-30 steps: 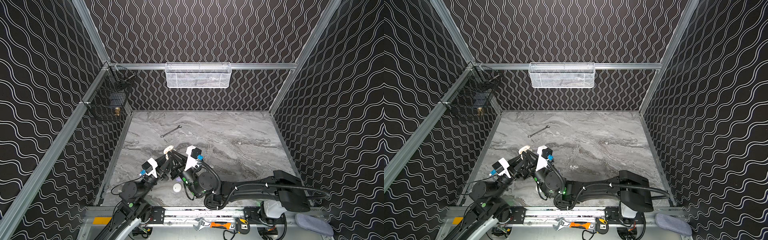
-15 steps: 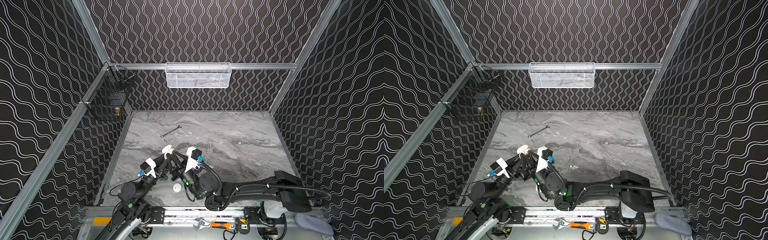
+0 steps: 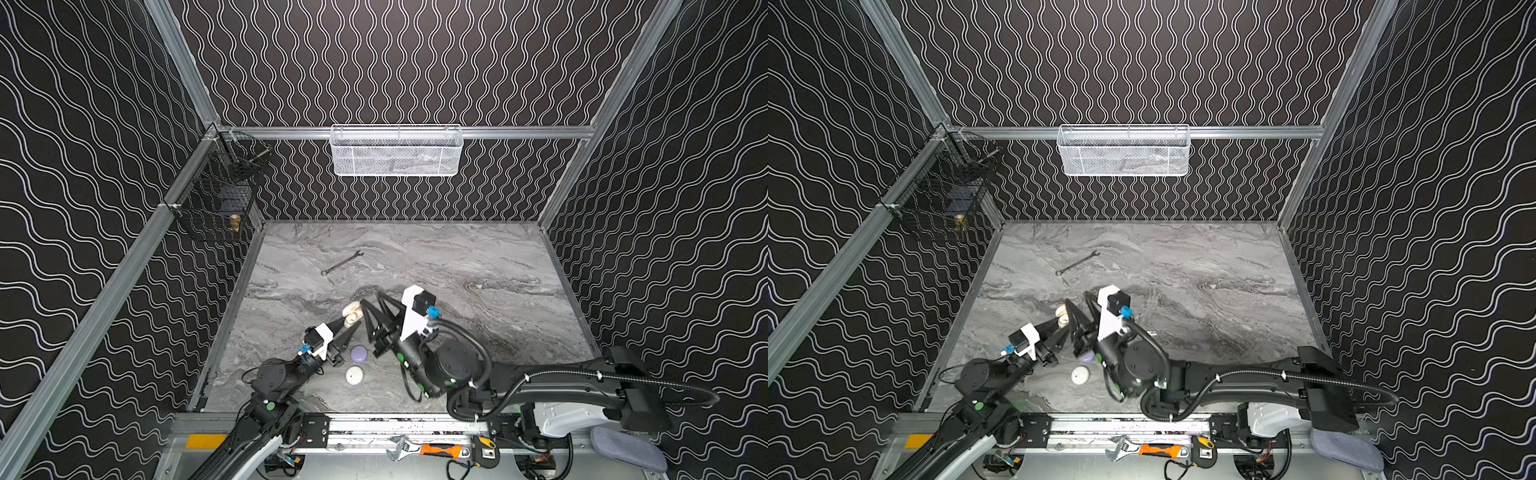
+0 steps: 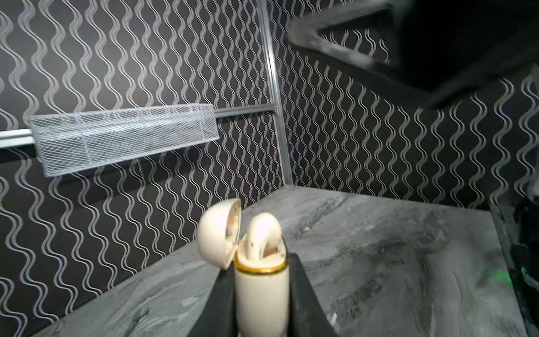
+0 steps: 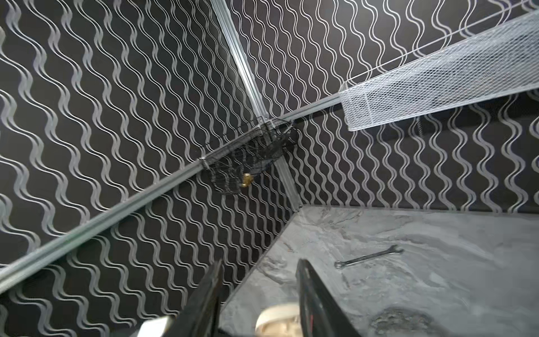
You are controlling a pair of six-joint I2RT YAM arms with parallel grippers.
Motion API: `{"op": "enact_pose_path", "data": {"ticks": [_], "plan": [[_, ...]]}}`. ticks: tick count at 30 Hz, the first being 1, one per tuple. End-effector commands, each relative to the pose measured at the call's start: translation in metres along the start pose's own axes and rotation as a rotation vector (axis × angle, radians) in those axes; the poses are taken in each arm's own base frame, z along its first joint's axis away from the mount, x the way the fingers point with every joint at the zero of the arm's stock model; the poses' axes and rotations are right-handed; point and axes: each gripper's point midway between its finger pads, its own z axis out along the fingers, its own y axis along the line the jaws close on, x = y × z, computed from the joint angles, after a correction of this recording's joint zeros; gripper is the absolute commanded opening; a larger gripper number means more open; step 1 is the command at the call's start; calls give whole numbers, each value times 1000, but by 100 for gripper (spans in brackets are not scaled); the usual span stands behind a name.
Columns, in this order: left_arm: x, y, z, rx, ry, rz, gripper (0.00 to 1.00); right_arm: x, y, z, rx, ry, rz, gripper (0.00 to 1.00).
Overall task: Insert the wireless bluetooth earbuds into the charging case
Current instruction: 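Carry the beige earbud with the right gripper toward the case in the left gripper, then lower the beige earbud into the open case with the right gripper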
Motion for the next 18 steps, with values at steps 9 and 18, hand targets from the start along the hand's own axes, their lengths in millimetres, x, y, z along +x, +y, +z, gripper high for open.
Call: {"op": "enact_pose_path", "data": {"ticks": [9,18], "plan": [[-28,-16,43,186,-33,189,0,14,-71,31,-63,86,-291,20],[-9,-29,43,288,1,74,0,22,-54,-33,-345,55,-467,20]]}}
